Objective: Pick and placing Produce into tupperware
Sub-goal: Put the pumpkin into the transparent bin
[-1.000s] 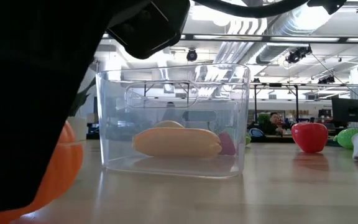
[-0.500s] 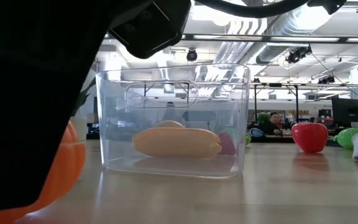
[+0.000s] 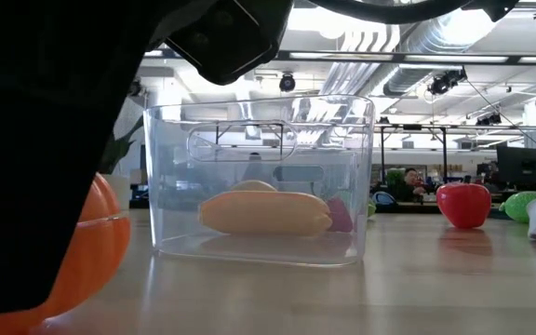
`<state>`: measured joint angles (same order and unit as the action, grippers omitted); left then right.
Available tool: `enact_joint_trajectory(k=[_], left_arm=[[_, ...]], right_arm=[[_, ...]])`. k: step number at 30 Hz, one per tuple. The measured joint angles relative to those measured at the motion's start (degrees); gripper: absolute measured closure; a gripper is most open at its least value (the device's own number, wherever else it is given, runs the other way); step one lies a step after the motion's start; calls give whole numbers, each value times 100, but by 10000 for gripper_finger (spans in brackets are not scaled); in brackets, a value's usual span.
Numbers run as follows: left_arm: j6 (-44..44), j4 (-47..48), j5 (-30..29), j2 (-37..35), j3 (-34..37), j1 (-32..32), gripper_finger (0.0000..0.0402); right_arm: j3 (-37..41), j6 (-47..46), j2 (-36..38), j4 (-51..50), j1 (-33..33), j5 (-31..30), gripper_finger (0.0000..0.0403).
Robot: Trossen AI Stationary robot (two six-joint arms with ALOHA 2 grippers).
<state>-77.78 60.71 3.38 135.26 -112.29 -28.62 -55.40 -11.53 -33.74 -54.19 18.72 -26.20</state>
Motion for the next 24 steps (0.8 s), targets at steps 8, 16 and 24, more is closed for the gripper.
enact_joint_trajectory(k=[8,16,24], left_arm=[[-2,87,1,0,0,11,148],[-90,-109,-232,0,0,11,116],[-54,-126,-238,0,0,11,114]], right_arm=[[0,0,0,0,1,-1,403],[0,0,0,0,0,-2,403],[-2,0,0,0,2,0,403]])
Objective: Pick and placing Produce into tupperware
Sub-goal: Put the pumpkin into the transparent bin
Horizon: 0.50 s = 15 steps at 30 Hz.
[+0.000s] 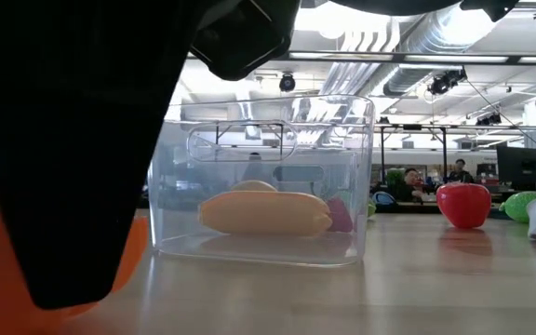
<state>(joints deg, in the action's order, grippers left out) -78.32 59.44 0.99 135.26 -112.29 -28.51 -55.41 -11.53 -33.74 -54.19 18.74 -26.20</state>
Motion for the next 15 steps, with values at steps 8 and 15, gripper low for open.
enact_joint_trajectory(k=[8,15], left_arm=[[58,-236,2,0,0,0,112],[202,-244,2,0,-1,0,113]], right_arm=[[2,0,0,0,0,-1,403],[2,0,0,0,-2,-1,403]])
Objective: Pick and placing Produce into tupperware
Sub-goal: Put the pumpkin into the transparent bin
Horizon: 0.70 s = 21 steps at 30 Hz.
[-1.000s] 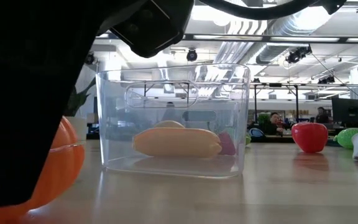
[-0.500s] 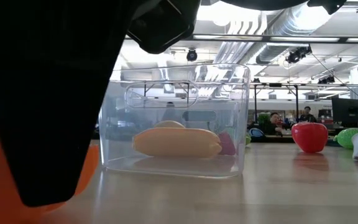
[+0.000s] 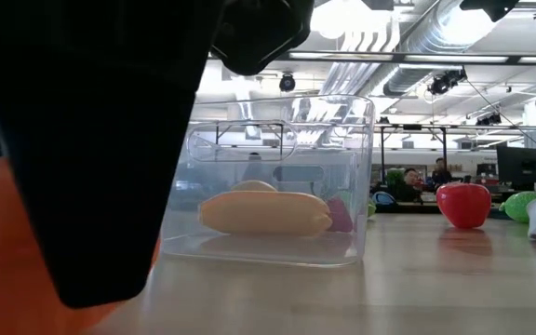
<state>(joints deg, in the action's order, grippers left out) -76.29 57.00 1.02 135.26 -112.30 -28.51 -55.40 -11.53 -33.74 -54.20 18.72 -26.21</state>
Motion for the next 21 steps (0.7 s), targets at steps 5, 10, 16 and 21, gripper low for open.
enact_joint_trajectory(k=[5,10,16,21], left_arm=[[0,-3,0,0,1,0,106],[-20,-5,0,0,-1,0,107],[-22,23,118,0,1,3,108],[-24,78,301,0,1,0,109]], right_arm=[[0,0,0,-1,1,1,403],[0,0,0,0,0,1,403],[0,0,0,0,2,1,403],[0,0,0,0,0,0,403]])
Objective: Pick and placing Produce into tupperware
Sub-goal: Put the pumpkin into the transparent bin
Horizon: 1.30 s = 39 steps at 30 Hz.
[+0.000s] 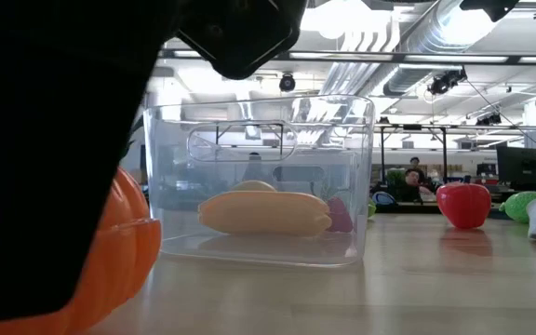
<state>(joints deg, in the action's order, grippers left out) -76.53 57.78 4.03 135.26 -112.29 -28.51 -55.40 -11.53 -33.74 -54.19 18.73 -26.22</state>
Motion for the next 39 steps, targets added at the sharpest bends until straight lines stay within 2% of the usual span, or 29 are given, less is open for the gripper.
enact_joint_trajectory(k=[5,15,25,35,39], left_arm=[[-22,96,5,0,0,0,112],[24,89,-54,-2,-1,0,165],[426,-147,-2,-4,-73,2,140],[1523,56,-54,-22,-751,2,225],[1634,360,-25,-28,-792,4,250]], right_arm=[[0,0,0,0,-1,2,403],[0,0,0,0,0,2,403],[0,0,0,0,1,1,403],[0,0,0,-2,1,2,403],[0,0,0,-1,0,1,403]])
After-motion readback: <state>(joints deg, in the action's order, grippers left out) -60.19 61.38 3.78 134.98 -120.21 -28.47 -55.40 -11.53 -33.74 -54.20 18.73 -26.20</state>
